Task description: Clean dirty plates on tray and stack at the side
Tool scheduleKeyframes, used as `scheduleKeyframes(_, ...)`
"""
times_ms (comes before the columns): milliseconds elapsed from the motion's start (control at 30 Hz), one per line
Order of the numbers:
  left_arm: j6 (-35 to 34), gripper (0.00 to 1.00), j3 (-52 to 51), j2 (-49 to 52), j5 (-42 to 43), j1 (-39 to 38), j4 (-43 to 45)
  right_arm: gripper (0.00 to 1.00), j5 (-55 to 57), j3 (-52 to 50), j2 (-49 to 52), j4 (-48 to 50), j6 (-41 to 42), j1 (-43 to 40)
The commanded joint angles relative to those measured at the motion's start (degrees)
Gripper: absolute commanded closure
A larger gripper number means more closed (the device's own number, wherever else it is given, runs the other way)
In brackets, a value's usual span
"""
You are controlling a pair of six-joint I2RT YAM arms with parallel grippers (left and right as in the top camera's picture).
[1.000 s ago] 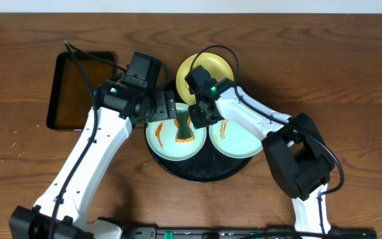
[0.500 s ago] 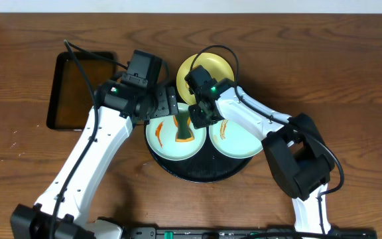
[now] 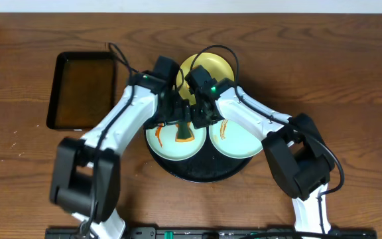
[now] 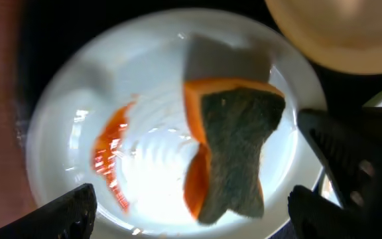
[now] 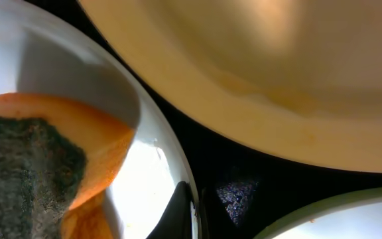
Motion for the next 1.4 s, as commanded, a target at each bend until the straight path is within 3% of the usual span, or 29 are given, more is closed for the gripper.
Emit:
scheduleKeyframes(0, 3.06, 0.08, -0.44, 3.13, 8.31, 0.94, 0.31, 0.99, -0.15, -0.55, 0.7, -0.04, 0.37, 0.39)
scheduleKeyframes(100, 6.1, 0.09, -0.44, 4.98, 15.06, 2.73, 0.66, 0.99, -0.13, -0.55, 0.7, -0.13, 0.37, 0.37)
scheduleKeyframes(400, 9.97, 0.09, -2.25, 5.53, 24.61, 6.82, 0.68, 0.99, -0.15, -0.55, 0.7, 0.04, 0.37, 0.37)
scheduleKeyframes(600, 9.86, 0.14, -3.63, 5.53, 23.3, 5.2, 2.45, 0.99, -0.15, -0.55, 0.7, 0.37, 0.37, 0.37)
scheduleKeyframes(767, 5.88, 0.15, -3.78, 5.53, 14.16, 3.61, 2.71, 0.99, -0.15, -0.52, 0.7, 0.26, 0.37, 0.37)
scheduleKeyframes(1067, 4.72, 0.26, -3.78, 5.53, 13.46, 0.5, 5.62, 0.99, -0.15, -0.52, 0.7, 0.44, 0.37, 0.37)
scheduleKeyframes(1200, 1.25, 0.32, -3.78, 5.53, 8.07, -0.9, 5.75, 0.99, -0.15, -0.52, 0.7, 0.42, 0.37, 0.37)
scheduleKeyframes(1367, 0.42, 0.32, -3.78, 5.53, 7.74, -1.7, 6.05, 0.99, -0.15, -0.52, 0.7, 0.42, 0.37, 0.37)
